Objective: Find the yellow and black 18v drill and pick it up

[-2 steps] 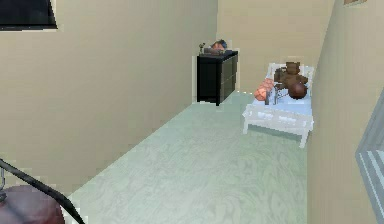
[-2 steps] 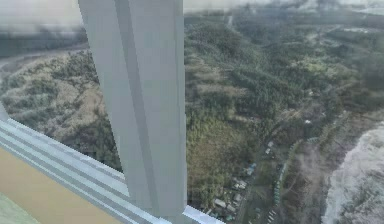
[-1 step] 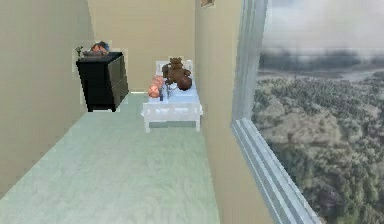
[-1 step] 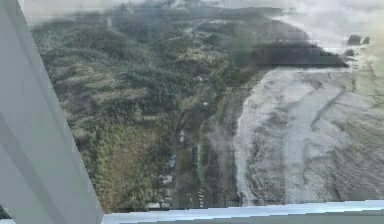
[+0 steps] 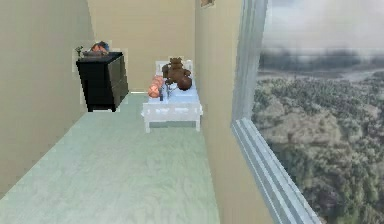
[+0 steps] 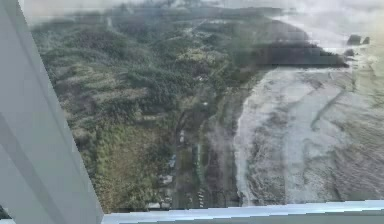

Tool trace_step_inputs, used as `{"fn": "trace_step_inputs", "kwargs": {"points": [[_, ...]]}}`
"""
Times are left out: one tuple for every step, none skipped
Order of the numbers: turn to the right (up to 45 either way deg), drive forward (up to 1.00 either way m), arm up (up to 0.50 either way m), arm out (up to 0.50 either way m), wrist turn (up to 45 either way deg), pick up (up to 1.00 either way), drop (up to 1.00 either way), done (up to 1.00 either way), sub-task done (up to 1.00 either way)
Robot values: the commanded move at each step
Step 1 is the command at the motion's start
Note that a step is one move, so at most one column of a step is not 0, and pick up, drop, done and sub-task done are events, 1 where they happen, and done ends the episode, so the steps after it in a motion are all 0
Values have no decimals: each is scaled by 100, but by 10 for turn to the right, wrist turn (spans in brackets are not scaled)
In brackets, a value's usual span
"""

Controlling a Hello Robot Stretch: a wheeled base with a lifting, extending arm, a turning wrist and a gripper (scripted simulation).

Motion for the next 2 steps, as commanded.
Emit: {"fn": "trace_step_inputs", "kwargs": {"points": [[-180,0,0,0,0,0,0,0,0],[0,100,0,0,0,0,0,0,0]]}}
